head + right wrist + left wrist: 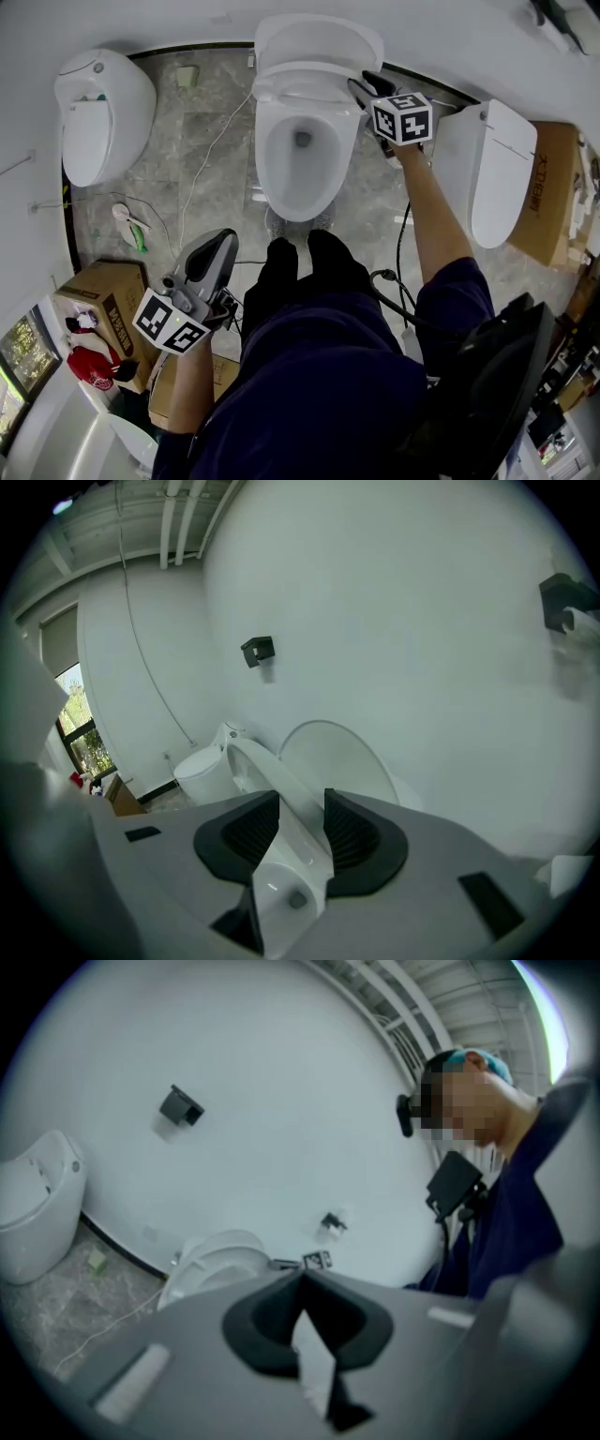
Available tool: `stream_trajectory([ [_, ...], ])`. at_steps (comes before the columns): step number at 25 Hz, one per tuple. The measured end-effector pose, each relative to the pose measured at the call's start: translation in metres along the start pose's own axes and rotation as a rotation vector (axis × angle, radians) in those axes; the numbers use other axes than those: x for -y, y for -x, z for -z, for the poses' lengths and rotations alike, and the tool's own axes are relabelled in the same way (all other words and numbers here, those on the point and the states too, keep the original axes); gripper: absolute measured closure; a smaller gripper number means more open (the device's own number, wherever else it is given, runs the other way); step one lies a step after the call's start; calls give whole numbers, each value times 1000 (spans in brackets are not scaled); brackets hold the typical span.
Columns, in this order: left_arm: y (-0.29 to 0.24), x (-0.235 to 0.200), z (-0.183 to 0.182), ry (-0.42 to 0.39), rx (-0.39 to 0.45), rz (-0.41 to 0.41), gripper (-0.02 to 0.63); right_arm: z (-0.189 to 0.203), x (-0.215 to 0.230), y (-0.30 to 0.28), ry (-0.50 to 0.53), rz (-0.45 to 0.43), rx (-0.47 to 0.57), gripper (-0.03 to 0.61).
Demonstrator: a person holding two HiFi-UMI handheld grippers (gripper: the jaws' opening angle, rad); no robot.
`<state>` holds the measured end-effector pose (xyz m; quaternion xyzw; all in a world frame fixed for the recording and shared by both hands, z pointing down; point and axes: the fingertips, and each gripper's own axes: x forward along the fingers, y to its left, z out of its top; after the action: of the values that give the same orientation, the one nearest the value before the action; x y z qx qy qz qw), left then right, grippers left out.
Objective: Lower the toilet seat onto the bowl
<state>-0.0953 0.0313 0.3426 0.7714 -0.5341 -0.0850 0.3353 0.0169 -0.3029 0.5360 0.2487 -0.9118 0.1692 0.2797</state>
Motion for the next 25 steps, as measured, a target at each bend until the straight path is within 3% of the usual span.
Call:
stream_trajectory([
  [25, 31, 6, 20, 24, 5, 74, 609, 60, -64, 43, 143, 15, -103, 437],
])
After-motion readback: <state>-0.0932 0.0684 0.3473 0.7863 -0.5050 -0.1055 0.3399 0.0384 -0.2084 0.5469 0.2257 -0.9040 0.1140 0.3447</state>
